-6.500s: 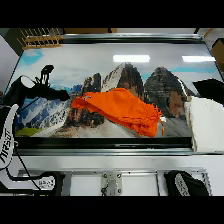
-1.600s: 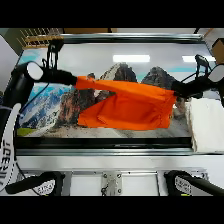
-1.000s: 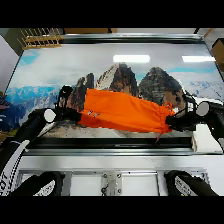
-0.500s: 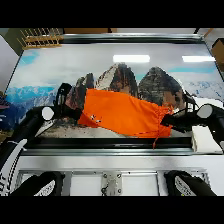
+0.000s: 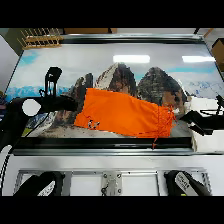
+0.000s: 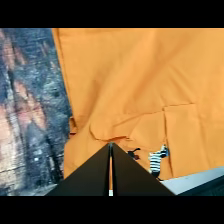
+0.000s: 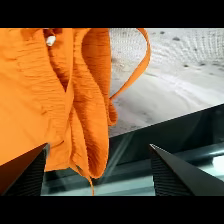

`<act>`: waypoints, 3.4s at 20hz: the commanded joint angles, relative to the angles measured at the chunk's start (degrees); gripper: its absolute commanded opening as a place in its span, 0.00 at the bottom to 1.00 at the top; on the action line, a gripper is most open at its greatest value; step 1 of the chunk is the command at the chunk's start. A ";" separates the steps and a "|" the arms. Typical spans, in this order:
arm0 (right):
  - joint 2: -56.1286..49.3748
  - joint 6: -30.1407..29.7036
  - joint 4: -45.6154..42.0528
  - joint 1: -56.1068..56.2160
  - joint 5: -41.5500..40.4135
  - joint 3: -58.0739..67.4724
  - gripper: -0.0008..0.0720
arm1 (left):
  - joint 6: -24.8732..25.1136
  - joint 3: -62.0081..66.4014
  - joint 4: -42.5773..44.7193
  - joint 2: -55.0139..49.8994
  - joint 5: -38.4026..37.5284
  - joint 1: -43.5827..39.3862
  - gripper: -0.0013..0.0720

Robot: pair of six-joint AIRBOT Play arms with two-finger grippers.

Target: Fold the clothes and pants, and hang the long-sleeved shirts on hangers.

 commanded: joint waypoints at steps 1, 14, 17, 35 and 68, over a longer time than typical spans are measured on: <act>-6.67 -11.06 6.64 -5.18 0.00 -1.99 0.99 | -1.27 0.46 -0.02 0.81 -0.66 -2.49 0.03; -28.30 -27.82 19.74 1.86 -1.84 -1.99 0.99 | -3.91 0.46 -0.07 0.81 0.48 -8.68 0.03; -28.50 -27.82 22.80 5.97 -4.28 -1.99 0.99 | -4.07 0.46 -0.11 0.81 0.44 -8.70 0.03; -22.01 -7.80 19.69 12.37 -9.09 23.43 0.02 | -4.24 0.44 -0.07 0.81 0.46 -8.70 0.03; 0.81 17.90 -28.02 -18.43 -6.54 18.36 0.89 | -4.22 0.44 -0.04 0.81 0.63 -8.70 0.03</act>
